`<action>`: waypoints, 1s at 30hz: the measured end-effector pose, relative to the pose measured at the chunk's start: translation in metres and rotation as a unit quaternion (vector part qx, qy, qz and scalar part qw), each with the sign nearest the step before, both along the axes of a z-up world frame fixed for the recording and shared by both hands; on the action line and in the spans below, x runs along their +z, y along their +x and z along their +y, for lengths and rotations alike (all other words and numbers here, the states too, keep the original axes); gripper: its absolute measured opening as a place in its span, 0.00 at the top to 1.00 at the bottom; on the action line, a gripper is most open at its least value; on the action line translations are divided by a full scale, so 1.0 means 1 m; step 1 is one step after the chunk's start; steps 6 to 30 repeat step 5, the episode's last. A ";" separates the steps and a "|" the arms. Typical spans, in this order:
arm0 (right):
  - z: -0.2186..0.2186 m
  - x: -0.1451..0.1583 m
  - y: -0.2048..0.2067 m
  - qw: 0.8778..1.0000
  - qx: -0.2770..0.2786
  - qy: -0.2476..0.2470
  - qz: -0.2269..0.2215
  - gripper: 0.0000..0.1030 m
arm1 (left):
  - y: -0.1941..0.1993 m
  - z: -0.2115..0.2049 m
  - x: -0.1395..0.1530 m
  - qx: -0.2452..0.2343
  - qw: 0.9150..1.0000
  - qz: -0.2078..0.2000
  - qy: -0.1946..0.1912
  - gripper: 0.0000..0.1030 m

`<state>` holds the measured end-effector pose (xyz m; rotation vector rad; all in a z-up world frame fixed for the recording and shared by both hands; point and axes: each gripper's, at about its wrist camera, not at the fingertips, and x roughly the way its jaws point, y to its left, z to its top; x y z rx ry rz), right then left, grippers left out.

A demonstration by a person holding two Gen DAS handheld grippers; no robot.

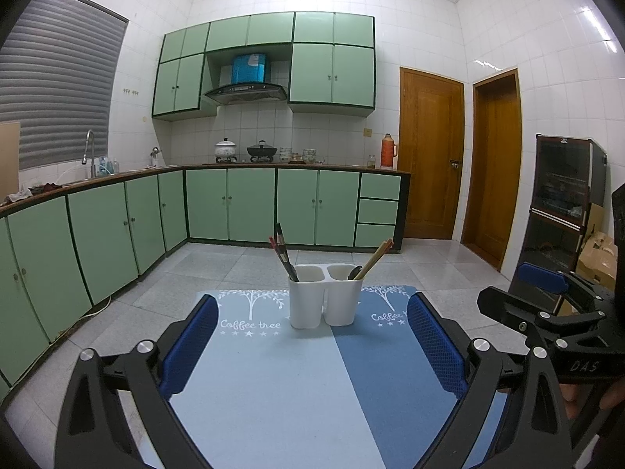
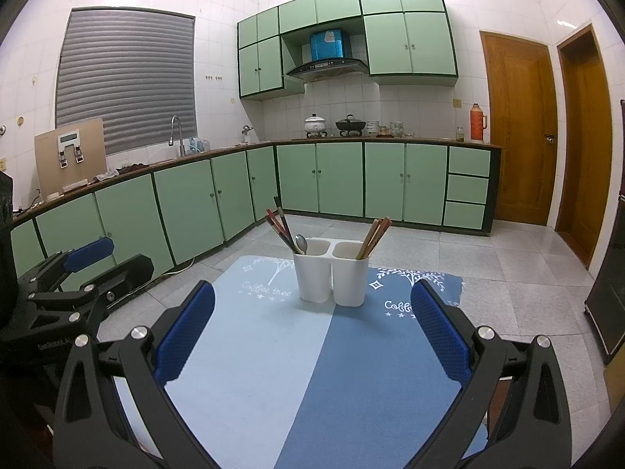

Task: Organize utensils

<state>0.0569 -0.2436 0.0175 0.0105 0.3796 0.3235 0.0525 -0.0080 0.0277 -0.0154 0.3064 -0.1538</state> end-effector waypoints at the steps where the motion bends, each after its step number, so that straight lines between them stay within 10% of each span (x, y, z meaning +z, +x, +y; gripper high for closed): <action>1: 0.001 0.000 -0.001 1.000 0.000 0.000 0.000 0.05 | 0.000 0.000 0.000 0.000 1.000 0.000 0.000 0.07; 30: 0.000 0.000 0.000 1.000 0.000 0.000 0.000 0.05 | 0.000 0.000 -0.001 0.001 1.000 0.001 0.000 0.07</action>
